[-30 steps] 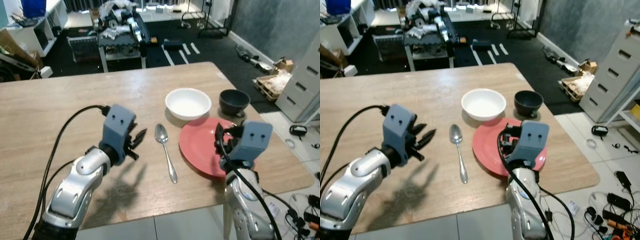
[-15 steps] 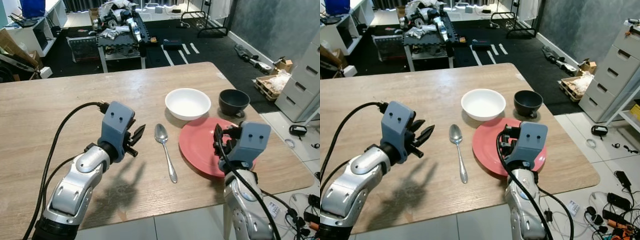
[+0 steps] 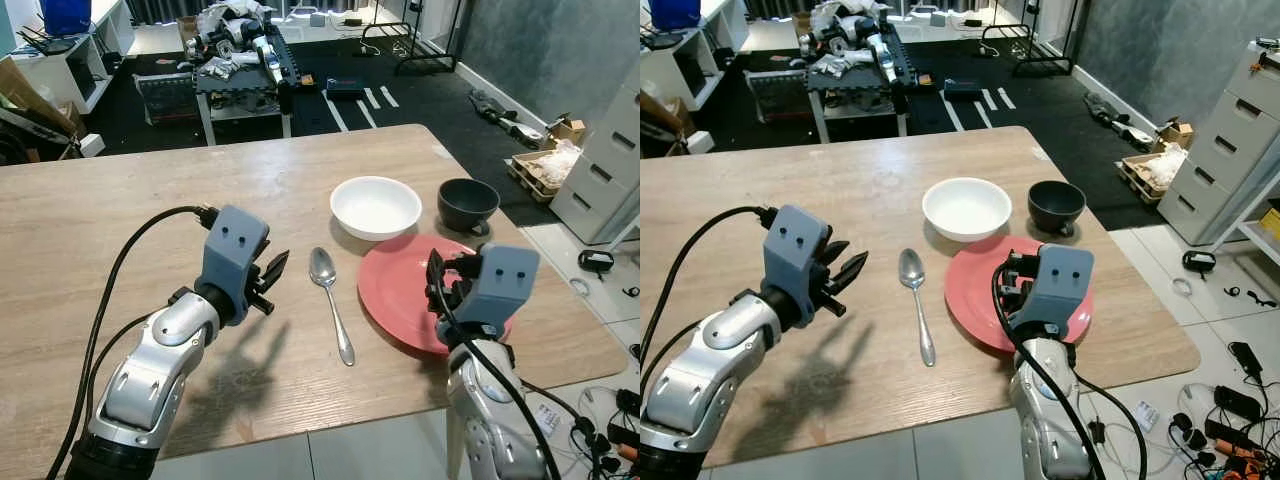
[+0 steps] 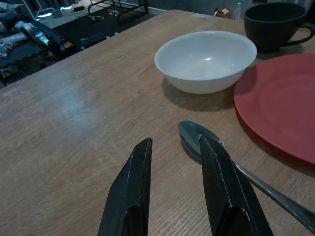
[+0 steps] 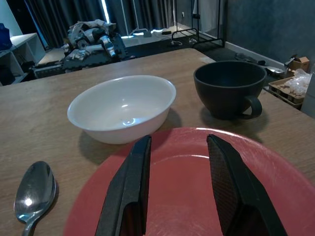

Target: Setting the table

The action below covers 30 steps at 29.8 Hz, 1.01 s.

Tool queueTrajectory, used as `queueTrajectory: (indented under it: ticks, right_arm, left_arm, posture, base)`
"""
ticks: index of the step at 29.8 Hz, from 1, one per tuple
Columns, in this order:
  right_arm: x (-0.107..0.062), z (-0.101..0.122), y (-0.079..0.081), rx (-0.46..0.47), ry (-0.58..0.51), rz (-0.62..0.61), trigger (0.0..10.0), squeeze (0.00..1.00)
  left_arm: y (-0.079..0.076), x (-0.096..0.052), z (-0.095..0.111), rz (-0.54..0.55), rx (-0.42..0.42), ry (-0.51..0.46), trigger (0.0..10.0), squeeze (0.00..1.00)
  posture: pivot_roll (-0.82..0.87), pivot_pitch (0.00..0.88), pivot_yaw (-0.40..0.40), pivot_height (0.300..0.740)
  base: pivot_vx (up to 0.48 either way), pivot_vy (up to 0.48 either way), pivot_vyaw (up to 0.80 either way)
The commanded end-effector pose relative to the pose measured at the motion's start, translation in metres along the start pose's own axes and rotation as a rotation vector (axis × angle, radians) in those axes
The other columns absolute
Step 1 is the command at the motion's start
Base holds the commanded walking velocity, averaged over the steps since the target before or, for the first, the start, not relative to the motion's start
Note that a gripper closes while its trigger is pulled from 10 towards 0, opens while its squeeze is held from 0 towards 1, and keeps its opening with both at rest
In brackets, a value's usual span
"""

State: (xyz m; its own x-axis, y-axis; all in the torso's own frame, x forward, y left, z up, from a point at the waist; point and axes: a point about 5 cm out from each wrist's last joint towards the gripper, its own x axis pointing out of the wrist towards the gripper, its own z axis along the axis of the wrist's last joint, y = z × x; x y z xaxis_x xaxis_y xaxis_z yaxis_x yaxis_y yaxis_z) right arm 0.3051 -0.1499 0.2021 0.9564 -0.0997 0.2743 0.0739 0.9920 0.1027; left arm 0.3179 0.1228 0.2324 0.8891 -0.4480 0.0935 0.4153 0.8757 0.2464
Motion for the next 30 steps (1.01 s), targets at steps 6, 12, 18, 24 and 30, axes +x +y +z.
queueTrajectory:
  ticks: [6,12,18,24,30]
  right_arm:
    - [0.0004,-0.0018,0.0004,-0.001,0.0,0.003,10.0,0.0]
    - [0.001,-0.0022,0.0013,-0.004,-0.001,0.006,10.0,0.0]
    - [0.0013,-0.0022,0.0015,-0.003,-0.001,0.009,10.0,0.0]
    - [0.0014,-0.0023,0.0009,-0.003,0.0,0.009,10.0,0.0]
    - [0.0011,-0.0031,0.0008,-0.003,0.001,0.01,10.0,0.0]
  left_arm:
    - [0.0004,0.0,-0.0024,-0.006,-0.002,0.0,10.0,0.0]
    - [-0.0004,0.0001,-0.002,-0.015,-0.01,-0.006,10.0,0.0]
    - [-0.0007,0.0002,-0.0026,-0.017,-0.008,-0.005,10.0,0.0]
    - [-0.0008,0.0004,-0.0029,-0.018,-0.007,-0.004,10.0,0.0]
    - [-0.0008,0.0002,-0.0034,-0.018,-0.007,-0.003,10.0,0.0]
  posture:
    - [0.1,0.113,0.138,0.74]
    - [0.1,0.106,0.138,0.74]
    - [0.09,0.103,0.139,0.74]
    - [0.09,0.098,0.139,0.74]
    - [0.09,0.097,0.139,0.74]
  base:
    - [0.0,0.0,0.0]
    - [0.0,0.0,0.0]
    - [0.0,0.0,0.0]
    - [0.0,0.0,0.0]
    - [0.0,0.0,0.0]
